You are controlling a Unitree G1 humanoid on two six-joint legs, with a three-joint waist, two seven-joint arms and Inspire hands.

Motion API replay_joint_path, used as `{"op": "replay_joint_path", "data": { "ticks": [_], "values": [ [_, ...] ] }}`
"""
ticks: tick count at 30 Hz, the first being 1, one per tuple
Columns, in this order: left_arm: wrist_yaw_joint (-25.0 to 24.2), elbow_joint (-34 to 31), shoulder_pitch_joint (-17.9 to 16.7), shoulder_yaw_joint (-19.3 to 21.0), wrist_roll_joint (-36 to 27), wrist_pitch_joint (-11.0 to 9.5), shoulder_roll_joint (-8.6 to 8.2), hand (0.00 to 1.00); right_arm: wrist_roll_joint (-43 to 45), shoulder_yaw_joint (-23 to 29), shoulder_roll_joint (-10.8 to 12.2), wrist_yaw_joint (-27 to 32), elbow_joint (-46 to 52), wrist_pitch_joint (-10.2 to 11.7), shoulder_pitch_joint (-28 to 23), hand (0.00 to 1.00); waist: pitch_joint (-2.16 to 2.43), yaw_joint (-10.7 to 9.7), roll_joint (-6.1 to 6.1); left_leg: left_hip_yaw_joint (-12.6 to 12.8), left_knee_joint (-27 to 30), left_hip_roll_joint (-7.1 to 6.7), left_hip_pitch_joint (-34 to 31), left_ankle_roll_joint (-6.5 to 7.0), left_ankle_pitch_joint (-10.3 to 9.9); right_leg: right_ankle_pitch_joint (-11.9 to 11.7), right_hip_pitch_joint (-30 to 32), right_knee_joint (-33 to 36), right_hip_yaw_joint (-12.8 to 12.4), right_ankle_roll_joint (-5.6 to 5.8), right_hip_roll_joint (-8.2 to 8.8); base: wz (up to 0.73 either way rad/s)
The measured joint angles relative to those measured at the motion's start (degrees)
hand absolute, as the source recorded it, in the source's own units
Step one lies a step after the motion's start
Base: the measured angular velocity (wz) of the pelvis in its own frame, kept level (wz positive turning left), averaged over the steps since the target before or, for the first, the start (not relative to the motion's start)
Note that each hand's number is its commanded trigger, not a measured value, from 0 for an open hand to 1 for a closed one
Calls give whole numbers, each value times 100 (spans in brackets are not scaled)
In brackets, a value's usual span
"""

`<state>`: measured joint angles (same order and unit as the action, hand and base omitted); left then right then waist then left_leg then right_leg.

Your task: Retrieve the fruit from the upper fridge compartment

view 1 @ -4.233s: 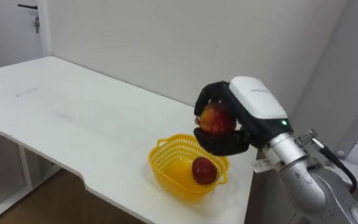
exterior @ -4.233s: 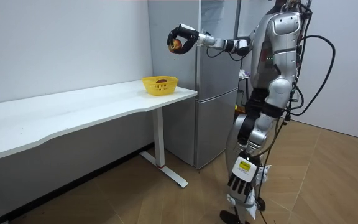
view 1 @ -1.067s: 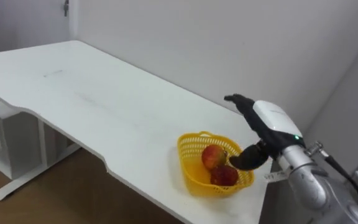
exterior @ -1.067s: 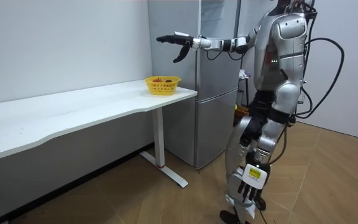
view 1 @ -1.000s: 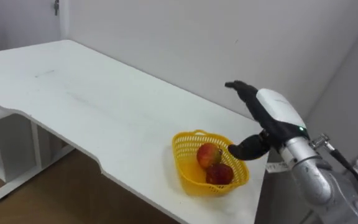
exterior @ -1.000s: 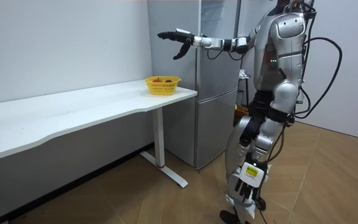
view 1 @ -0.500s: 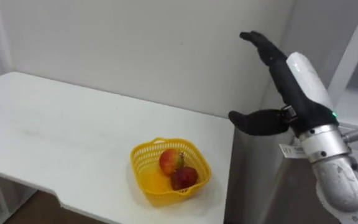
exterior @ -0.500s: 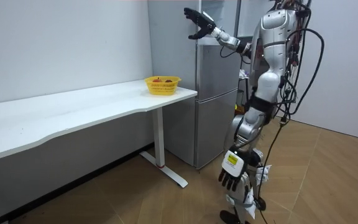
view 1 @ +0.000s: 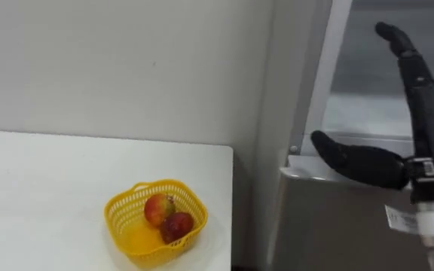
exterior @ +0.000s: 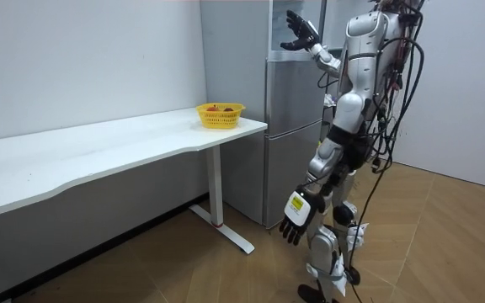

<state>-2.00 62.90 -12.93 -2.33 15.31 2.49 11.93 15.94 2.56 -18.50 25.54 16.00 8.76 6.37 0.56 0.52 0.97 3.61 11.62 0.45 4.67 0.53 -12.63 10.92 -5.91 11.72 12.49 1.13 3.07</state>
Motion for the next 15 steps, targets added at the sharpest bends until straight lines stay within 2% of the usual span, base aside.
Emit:
{"op": "replay_joint_path", "data": {
  "ticks": [2,6,9,13,14,15],
  "values": [
    [124,-1,-18,-1,-6,-35,-8,0,-18,158,46,272,88,49,-417,0,-9,-43,-5,101,-35,20,58,-2,4,0,4,-5,-102,-1,-21,-18],
    [179,54,-36,-4,-6,-53,-64,0,-62,283,120,648,90,76,-843,0,-27,-110,7,240,-162,33,174,-5,2,0,-1,-5,-214,-1,-39,-21],
    [185,109,-25,1,-10,-44,-82,0,-65,389,320,940,83,166,-1363,0,-34,-184,-2,331,-186,43,231,-5,1,0,8,-6,-310,-1,-57,-14],
    [183,113,-5,-20,-14,-34,-97,0,-102,345,446,1006,-24,173,-1768,0,-40,-206,-33,430,-202,56,188,-8,-5,-6,103,0,-409,-8,-74,-14],
    [182,119,-6,-28,-10,-34,-98,0,-97,318,504,1003,-126,175,-1883,0,-54,-227,-71,436,-204,61,192,-11,-7,-6,103,0,-433,-8,-84,-6],
    [182,125,-10,-43,-11,-34,-108,0,-97,289,571,995,-241,175,-2026,0,-46,-229,-75,450,-204,70,200,-19,-13,-7,104,-1,-450,-9,-95,-4]
  ]
}}
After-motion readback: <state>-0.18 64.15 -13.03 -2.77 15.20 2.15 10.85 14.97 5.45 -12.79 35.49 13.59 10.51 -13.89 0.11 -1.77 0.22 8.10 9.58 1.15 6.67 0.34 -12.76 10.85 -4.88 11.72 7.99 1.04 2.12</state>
